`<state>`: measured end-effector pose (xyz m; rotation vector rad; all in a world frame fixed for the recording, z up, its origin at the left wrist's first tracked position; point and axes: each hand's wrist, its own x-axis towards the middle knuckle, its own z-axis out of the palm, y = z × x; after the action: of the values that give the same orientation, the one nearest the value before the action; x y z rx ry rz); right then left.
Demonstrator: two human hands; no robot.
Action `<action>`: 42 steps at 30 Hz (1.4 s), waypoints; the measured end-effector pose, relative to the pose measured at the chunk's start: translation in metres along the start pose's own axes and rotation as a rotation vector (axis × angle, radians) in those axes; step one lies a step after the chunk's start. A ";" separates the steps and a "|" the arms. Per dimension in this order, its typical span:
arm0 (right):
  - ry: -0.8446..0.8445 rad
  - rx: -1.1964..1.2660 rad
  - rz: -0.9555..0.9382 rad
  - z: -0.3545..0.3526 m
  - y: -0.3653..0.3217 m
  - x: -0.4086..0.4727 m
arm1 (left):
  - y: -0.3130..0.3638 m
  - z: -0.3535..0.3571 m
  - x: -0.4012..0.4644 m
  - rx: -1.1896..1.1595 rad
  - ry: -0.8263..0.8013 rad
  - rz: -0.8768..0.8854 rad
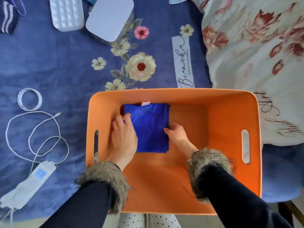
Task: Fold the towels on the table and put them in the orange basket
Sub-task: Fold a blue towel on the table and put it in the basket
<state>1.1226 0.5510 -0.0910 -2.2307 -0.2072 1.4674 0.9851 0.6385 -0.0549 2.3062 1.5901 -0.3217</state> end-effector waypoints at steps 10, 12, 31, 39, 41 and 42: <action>0.109 -0.792 -0.570 0.003 -0.002 0.001 | -0.013 0.018 0.035 0.532 -0.441 0.348; 0.020 -0.836 -0.519 0.004 -0.002 0.009 | -0.015 0.021 0.037 0.552 -0.477 0.330; -0.084 -1.144 -0.586 -0.004 0.022 -0.007 | -0.014 0.017 0.010 0.339 -0.483 0.259; 0.113 -0.738 -0.435 -0.062 -0.005 -0.115 | 0.025 -0.074 -0.046 0.105 -0.312 0.367; 0.218 -0.624 -0.420 -0.079 -0.012 -0.151 | 0.037 -0.104 -0.061 0.112 -0.209 0.444; 0.271 -0.597 -0.420 -0.088 -0.013 -0.169 | 0.043 -0.118 -0.071 0.108 -0.173 0.485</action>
<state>1.1321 0.4751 0.0837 -2.5847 -1.0681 0.9402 1.0006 0.6088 0.0851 2.5687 0.9130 -0.4760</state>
